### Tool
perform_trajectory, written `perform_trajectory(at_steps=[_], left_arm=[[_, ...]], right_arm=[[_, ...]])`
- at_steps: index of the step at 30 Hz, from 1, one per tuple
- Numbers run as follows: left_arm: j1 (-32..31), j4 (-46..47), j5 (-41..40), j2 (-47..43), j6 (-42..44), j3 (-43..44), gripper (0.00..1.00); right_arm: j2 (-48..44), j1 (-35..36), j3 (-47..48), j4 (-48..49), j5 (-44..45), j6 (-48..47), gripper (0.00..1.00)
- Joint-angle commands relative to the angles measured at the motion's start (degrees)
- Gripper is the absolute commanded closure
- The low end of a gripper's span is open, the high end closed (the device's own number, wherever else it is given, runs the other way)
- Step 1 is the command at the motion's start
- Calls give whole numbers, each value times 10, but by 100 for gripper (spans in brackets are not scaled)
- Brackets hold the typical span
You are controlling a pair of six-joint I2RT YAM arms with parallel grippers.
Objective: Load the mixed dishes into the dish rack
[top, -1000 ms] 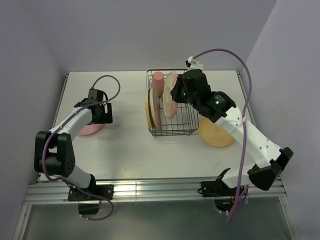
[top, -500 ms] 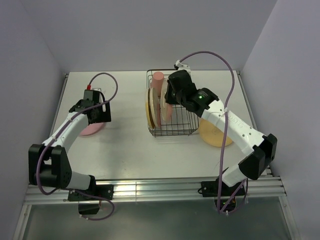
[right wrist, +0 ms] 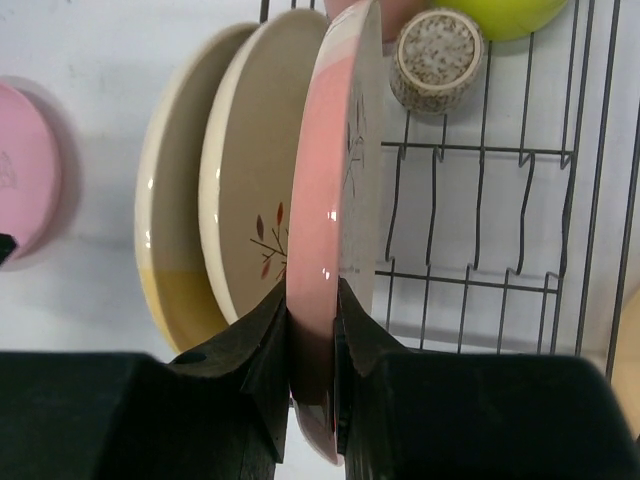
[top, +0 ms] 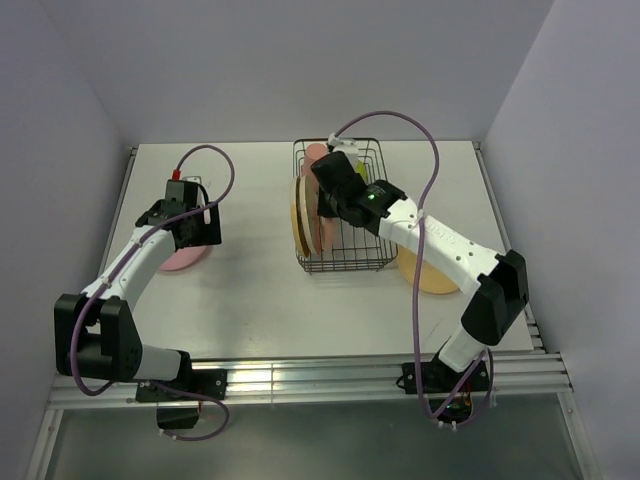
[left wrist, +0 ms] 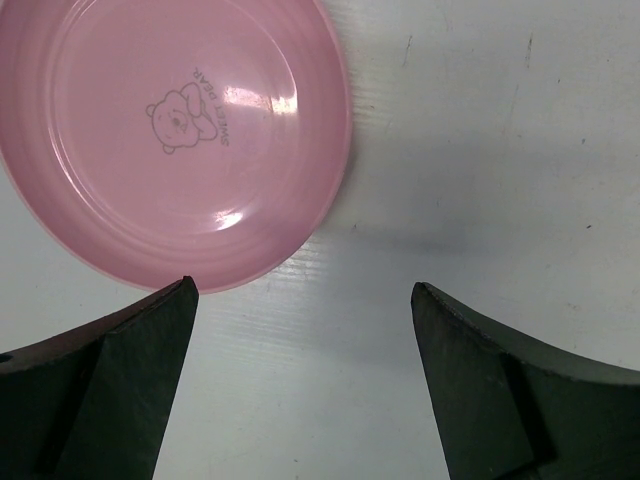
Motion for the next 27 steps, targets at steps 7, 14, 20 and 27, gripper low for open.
perform_trajectory(at_steps=[7, 14, 20, 27], left_arm=[[-2, 3, -1, 5, 5, 10, 5], [-2, -1, -13, 30, 24, 10, 5], [-2, -8, -37, 75, 18, 17, 5], [-7, 1, -81, 134, 21, 35, 5]], right_arm=[[54, 52, 70, 38, 81, -18, 90], [68, 59, 91, 14, 90, -18, 49], [37, 60, 90, 9, 90, -13, 38], [-33, 60, 93, -5, 90, -9, 37]])
